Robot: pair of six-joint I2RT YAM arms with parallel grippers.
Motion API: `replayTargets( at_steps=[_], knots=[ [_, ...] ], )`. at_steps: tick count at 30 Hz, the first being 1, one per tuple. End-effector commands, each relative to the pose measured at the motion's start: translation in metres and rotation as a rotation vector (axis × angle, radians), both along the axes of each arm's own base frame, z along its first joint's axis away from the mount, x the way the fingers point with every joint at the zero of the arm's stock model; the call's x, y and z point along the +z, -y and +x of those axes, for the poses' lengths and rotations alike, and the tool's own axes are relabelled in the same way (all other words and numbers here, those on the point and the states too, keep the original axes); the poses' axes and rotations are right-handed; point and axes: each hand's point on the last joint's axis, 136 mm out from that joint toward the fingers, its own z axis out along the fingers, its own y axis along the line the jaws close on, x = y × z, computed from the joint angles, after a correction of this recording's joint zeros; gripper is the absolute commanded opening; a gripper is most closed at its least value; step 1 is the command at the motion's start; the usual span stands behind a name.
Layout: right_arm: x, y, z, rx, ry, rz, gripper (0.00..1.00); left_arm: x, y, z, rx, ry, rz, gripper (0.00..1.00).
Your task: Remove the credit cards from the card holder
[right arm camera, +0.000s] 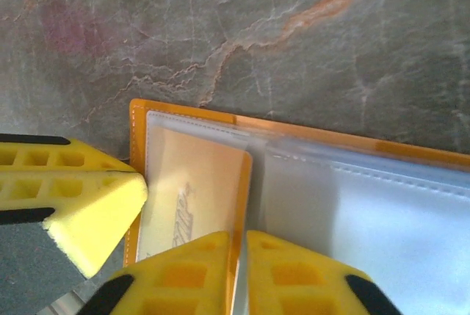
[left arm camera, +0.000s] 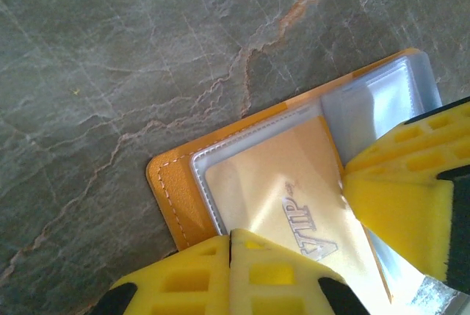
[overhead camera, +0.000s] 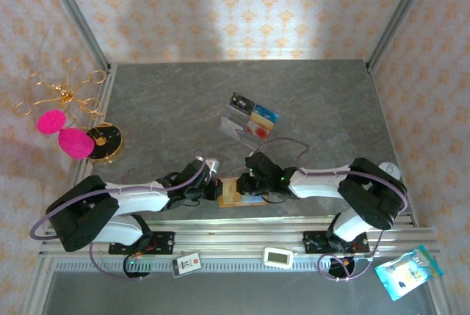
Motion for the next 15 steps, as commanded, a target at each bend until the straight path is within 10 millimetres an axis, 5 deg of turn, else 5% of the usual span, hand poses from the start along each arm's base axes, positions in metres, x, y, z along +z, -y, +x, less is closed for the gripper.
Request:
replayTargets(
  at_steps=[1, 15],
  knots=[
    [-0.003, -0.004, -0.003, 0.005, -0.026, 0.030, 0.04, -0.022, -0.011, -0.015, -0.024, -0.056, 0.070, 0.00],
    [0.008, 0.026, 0.001, -0.093, 0.008, 0.023, 0.00, -0.016, -0.012, -0.010, -0.008, -0.037, 0.036, 0.00]
  ],
)
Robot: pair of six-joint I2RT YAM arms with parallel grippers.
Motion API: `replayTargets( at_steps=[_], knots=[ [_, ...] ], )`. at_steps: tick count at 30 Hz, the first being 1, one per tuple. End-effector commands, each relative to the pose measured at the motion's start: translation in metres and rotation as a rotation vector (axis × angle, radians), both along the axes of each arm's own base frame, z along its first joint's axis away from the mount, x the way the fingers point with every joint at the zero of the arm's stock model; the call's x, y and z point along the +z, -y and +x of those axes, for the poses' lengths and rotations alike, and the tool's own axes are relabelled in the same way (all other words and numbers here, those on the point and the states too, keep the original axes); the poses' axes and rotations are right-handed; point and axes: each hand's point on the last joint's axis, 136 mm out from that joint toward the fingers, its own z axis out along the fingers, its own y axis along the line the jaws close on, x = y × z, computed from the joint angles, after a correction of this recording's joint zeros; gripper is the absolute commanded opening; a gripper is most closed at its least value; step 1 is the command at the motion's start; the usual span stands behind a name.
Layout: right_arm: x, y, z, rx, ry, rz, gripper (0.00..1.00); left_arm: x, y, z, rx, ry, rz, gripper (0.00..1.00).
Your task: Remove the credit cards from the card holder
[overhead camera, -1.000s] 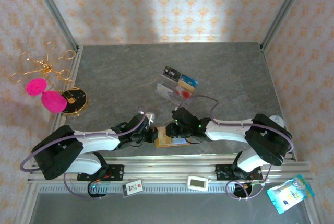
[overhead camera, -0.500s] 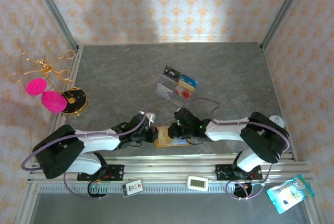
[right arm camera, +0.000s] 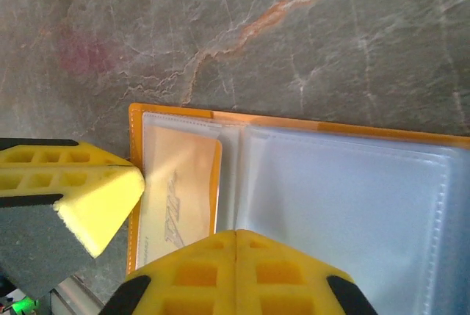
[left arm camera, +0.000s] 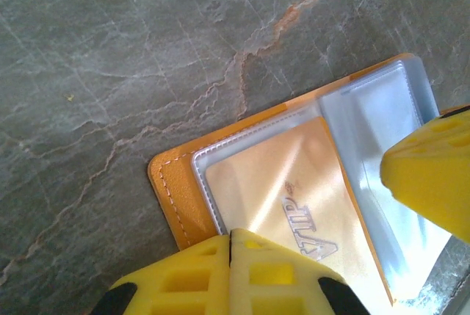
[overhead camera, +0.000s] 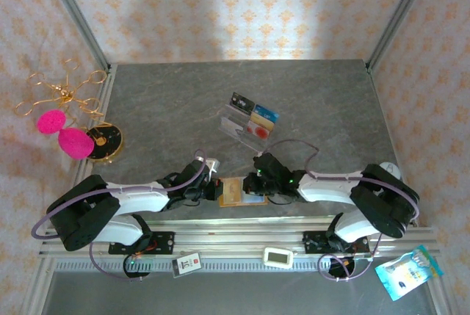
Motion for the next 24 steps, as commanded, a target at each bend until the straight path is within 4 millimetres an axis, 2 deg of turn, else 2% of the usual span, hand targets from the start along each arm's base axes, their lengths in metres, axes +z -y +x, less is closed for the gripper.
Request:
replayTargets(
  at_steps=[1, 2, 4, 5, 8, 13, 16, 24],
  knots=[
    [0.002, 0.002, 0.001, -0.003, 0.004, 0.001, 0.00, -0.016, -0.012, -0.010, -0.006, -0.046, 0.047, 0.00],
    [0.009, -0.005, -0.001, 0.031, 0.006, 0.034, 0.02, -0.017, -0.012, -0.011, -0.006, -0.052, 0.050, 0.00],
    [0.022, -0.019, -0.003, 0.084, 0.012, 0.089, 0.17, -0.020, -0.012, -0.011, -0.005, -0.058, 0.057, 0.00],
    [0.025, -0.022, -0.002, 0.094, 0.013, 0.095, 0.18, -0.021, -0.013, -0.012, -0.006, -0.063, 0.059, 0.00],
    [0.027, -0.027, -0.002, 0.104, 0.007, 0.110, 0.18, -0.021, -0.013, -0.013, -0.007, -0.064, 0.058, 0.00],
    [0.012, -0.030, -0.002, 0.094, -0.038, 0.095, 0.16, -0.022, -0.013, -0.014, -0.008, -0.063, 0.052, 0.00],
    [-0.001, -0.022, 0.001, 0.059, -0.056, 0.032, 0.14, -0.022, -0.013, -0.014, -0.011, -0.063, 0.053, 0.00],
    [-0.005, -0.005, 0.007, -0.012, -0.044, -0.030, 0.13, -0.024, -0.014, -0.016, -0.016, -0.067, 0.053, 0.00]
  ],
)
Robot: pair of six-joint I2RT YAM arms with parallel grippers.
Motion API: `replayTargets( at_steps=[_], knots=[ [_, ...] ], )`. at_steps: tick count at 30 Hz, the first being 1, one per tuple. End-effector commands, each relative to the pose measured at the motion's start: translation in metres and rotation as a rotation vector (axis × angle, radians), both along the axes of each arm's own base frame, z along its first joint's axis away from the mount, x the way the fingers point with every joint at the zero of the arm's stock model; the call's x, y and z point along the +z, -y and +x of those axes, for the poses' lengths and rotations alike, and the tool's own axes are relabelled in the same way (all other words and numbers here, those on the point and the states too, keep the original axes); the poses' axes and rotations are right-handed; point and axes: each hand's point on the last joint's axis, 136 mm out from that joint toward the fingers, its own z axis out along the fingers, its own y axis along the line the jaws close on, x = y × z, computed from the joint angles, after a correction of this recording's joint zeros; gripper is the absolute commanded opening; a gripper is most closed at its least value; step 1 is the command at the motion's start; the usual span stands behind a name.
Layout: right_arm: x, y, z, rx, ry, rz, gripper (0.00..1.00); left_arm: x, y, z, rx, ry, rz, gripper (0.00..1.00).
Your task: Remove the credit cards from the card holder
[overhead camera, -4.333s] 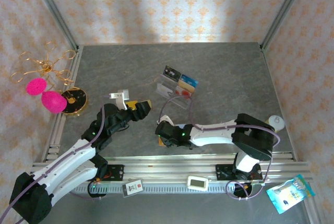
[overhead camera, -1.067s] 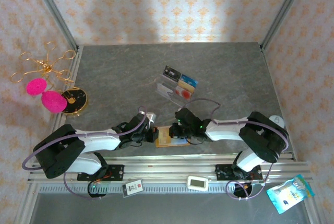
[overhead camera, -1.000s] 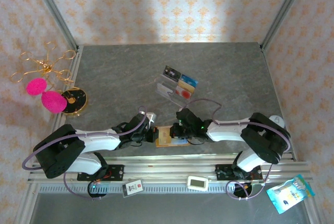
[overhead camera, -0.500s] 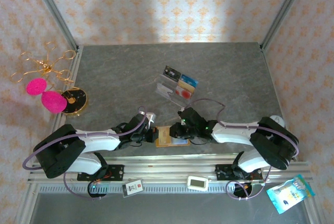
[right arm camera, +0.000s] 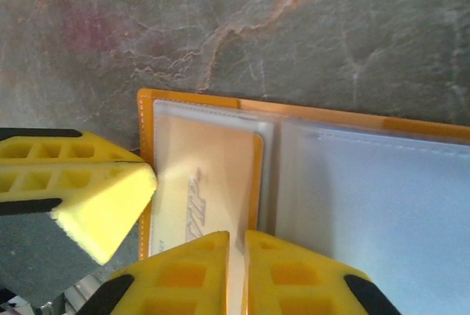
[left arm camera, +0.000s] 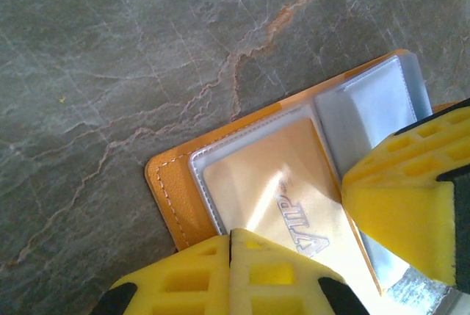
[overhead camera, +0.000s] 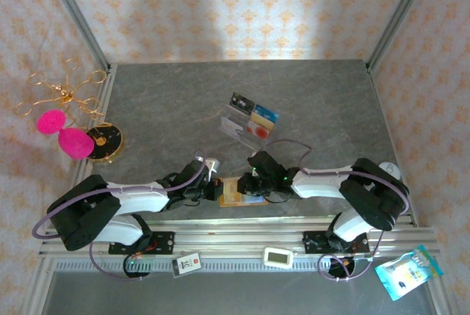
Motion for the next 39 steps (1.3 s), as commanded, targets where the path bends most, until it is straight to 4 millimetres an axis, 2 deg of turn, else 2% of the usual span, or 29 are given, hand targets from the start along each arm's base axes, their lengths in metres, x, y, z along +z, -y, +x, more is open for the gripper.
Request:
replayTargets(
  at_steps=[1, 4, 10, 15, 18, 19, 26, 31, 36, 39],
  knots=[
    [0.002, 0.012, 0.010, -0.071, 0.023, -0.051, 0.13, -0.025, -0.016, -0.016, -0.007, -0.067, 0.074, 0.00],
    [0.006, 0.017, 0.012, -0.087, 0.039, -0.046, 0.15, -0.026, -0.017, -0.017, -0.010, -0.071, 0.074, 0.00],
    [0.003, -0.003, 0.002, 0.009, -0.006, 0.023, 0.13, -0.027, -0.015, -0.017, -0.016, -0.073, 0.071, 0.00],
    [0.001, -0.009, 0.000, 0.039, -0.015, 0.037, 0.14, -0.027, -0.014, -0.018, -0.021, -0.075, 0.067, 0.00],
    [-0.002, -0.009, 0.000, 0.038, -0.018, 0.029, 0.05, -0.028, -0.015, -0.018, -0.022, -0.078, 0.070, 0.00],
    [-0.002, -0.008, 0.001, 0.033, -0.018, 0.025, 0.00, -0.028, -0.015, -0.018, -0.021, -0.079, 0.071, 0.00],
    [0.004, 0.012, 0.007, -0.054, 0.025, 0.000, 0.00, -0.027, -0.017, -0.019, -0.014, -0.076, 0.071, 0.00],
    [0.004, 0.025, 0.004, -0.084, 0.023, -0.018, 0.00, -0.026, -0.016, -0.019, -0.018, -0.071, 0.064, 0.00],
    [-0.003, 0.032, 0.001, -0.097, 0.012, -0.042, 0.00, -0.024, -0.015, -0.017, -0.019, -0.069, 0.064, 0.00],
    [-0.007, 0.034, 0.000, -0.100, 0.009, -0.044, 0.00, -0.015, -0.014, -0.014, -0.018, -0.044, 0.056, 0.00]
  ],
)
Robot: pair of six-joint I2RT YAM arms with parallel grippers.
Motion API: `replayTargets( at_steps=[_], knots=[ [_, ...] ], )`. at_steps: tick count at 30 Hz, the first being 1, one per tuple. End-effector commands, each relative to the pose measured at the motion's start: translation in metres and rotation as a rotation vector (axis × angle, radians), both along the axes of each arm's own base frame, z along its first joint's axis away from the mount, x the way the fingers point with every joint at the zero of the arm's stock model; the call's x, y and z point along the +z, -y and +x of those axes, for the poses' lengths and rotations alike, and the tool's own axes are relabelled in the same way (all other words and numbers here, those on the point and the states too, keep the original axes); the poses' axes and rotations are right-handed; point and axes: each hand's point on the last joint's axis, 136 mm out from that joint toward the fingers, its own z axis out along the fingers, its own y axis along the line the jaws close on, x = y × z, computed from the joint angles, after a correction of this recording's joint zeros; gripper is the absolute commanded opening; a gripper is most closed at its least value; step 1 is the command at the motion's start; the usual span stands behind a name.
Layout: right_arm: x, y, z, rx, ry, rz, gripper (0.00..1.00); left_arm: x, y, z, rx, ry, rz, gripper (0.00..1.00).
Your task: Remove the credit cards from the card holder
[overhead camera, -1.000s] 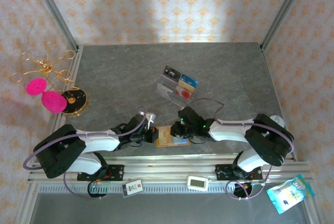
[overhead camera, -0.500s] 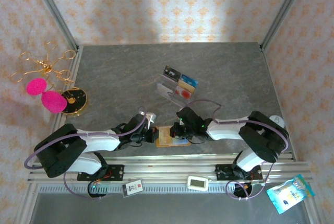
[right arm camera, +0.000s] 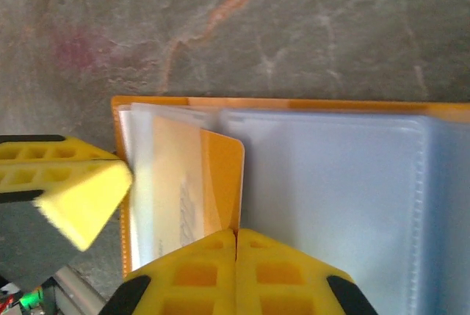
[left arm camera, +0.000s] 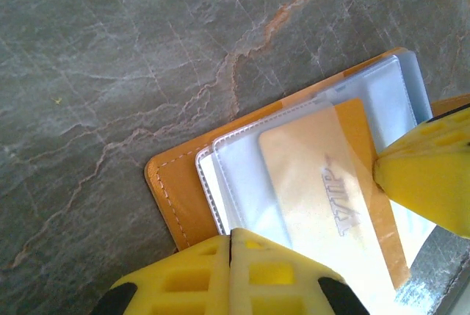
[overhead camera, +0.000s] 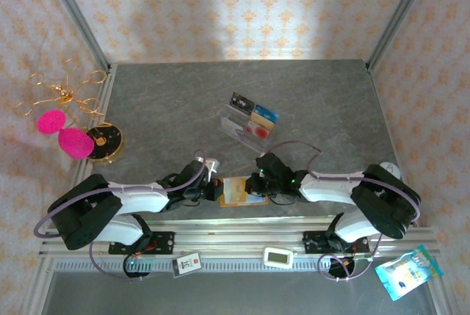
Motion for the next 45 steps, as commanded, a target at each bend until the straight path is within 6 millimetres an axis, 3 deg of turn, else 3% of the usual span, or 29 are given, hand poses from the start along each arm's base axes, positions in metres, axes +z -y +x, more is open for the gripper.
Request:
replayTargets(
  at_steps=[1, 6, 8, 13, 17, 19, 21, 26, 29, 37, 40, 43, 45],
  knots=[
    [-0.006, 0.010, 0.001, -0.032, 0.000, -0.032, 0.00, -0.007, -0.013, -0.010, -0.009, -0.031, 0.055, 0.00],
    [-0.005, 0.007, 0.001, -0.018, 0.009, -0.021, 0.00, 0.033, 0.009, 0.003, -0.023, 0.065, -0.028, 0.00],
    [-0.004, 0.007, 0.001, -0.014, 0.011, -0.021, 0.00, 0.036, 0.022, 0.001, -0.062, 0.067, -0.038, 0.00],
    [-0.004, 0.006, 0.001, -0.006, 0.016, -0.019, 0.00, 0.015, 0.038, -0.006, -0.129, 0.010, -0.010, 0.00],
    [-0.003, 0.004, 0.000, 0.002, 0.020, -0.002, 0.00, -0.003, 0.031, -0.008, -0.117, -0.035, 0.058, 0.00],
    [-0.001, 0.002, -0.001, 0.006, 0.020, 0.018, 0.17, -0.012, 0.026, -0.010, -0.112, -0.054, 0.086, 0.00],
    [0.000, 0.000, -0.001, 0.011, 0.024, 0.031, 0.23, -0.017, 0.023, -0.014, -0.114, -0.068, 0.097, 0.00],
    [-0.002, -0.008, 0.000, 0.036, 0.016, 0.045, 0.19, -0.019, 0.023, -0.016, -0.122, -0.078, 0.094, 0.00],
    [-0.004, -0.001, 0.004, 0.000, 0.022, 0.017, 0.00, -0.018, 0.022, -0.016, -0.118, -0.080, 0.098, 0.00],
    [0.005, 0.055, 0.008, -0.139, 0.073, -0.050, 0.00, -0.016, 0.022, -0.013, -0.114, -0.071, 0.074, 0.00],
    [0.034, 0.053, 0.015, -0.117, 0.174, 0.010, 0.00, 0.001, 0.028, 0.000, -0.097, -0.032, 0.031, 0.00],
    [0.073, 0.044, 0.026, -0.080, 0.321, 0.083, 0.00, 0.050, 0.038, 0.024, -0.049, 0.079, -0.114, 0.00],
    [0.102, 0.037, 0.032, -0.054, 0.416, 0.137, 0.00, 0.093, 0.042, 0.037, -0.025, 0.177, -0.237, 0.20]
  ],
)
